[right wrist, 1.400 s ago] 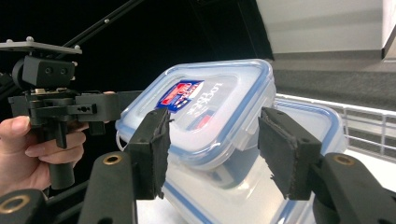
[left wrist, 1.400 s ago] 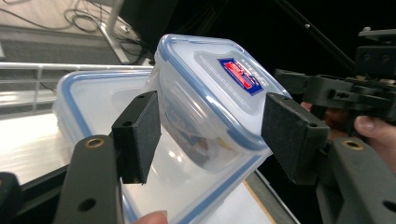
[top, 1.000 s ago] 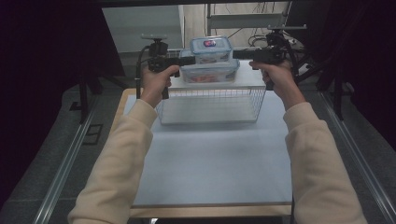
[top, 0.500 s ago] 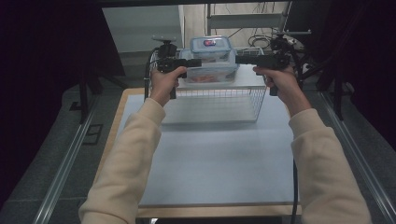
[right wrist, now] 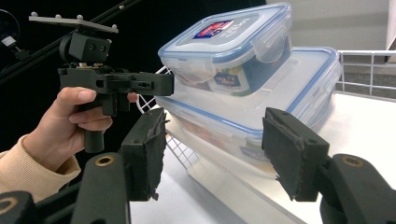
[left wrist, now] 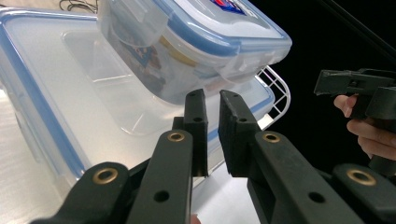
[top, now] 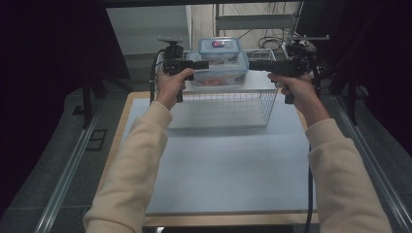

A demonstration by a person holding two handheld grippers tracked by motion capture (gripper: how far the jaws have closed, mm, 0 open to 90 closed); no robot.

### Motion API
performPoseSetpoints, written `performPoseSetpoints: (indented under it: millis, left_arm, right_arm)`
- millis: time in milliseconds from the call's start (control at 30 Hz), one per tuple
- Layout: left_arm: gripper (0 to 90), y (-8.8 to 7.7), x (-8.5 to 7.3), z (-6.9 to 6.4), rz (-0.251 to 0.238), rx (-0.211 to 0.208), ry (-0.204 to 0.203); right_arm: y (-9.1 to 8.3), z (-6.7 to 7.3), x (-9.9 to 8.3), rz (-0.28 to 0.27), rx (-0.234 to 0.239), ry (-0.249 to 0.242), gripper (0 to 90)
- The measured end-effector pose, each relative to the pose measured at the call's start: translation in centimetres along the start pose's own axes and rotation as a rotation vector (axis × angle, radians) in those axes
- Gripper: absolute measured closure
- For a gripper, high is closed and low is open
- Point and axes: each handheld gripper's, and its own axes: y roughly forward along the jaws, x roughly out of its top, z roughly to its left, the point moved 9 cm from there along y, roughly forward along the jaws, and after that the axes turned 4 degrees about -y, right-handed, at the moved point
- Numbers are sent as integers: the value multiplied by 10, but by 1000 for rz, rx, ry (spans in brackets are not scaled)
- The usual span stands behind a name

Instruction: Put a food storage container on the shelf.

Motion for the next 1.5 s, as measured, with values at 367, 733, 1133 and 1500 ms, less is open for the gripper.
performPoseSetpoints:
  millis: [367,733,1133,1500]
  left_arm:
    - [820,-33,-36,-11,-10,-35,39]
    - [610,-65,-137,-6,-28,-70,50]
    - [425,-70,-208,16,26,-35,28]
    - [361,-59,-253,27,102,-15,30]
  right_arm:
    - [-9,11,-35,-21,20,-2,389]
    - [-22,21,-116,-24,40,0,382]
    - [-34,19,-190,28,34,28,361]
    - [-32,17,-244,87,24,53,345]
